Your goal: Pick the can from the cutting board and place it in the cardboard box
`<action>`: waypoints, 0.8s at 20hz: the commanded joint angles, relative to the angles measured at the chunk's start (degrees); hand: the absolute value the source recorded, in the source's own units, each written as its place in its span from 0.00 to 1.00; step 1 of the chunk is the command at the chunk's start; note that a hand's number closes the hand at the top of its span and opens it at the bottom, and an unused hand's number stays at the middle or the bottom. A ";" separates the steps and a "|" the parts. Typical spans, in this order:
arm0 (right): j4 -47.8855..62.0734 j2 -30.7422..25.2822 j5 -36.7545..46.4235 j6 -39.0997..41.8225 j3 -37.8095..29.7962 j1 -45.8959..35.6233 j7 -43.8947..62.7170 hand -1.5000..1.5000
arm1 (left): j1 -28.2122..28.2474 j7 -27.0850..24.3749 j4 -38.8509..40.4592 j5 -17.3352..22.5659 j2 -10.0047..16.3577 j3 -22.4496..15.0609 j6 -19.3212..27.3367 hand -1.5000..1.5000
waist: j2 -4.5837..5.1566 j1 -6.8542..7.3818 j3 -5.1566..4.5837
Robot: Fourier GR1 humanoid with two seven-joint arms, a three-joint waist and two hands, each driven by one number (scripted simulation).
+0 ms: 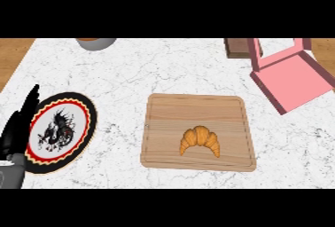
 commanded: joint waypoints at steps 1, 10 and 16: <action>2.90 -0.36 -1.18 5.73 0.18 -8.04 2.29 1.00 | -1.15 -0.60 1.14 0.89 1.74 1.52 -1.84 0.50 | 0.08 0.36 -0.03; 8.86 5.68 -0.23 8.37 2.10 -22.50 15.05 1.00 | -1.23 -1.44 1.79 -1.54 -1.28 -0.50 0.00 0.50 | 0.28 0.72 -0.03; 15.29 9.52 1.78 4.09 2.63 -27.94 18.86 1.00 | -1.14 -2.06 1.55 -2.24 -1.55 -1.00 0.03 0.50 | 1.09 2.60 0.09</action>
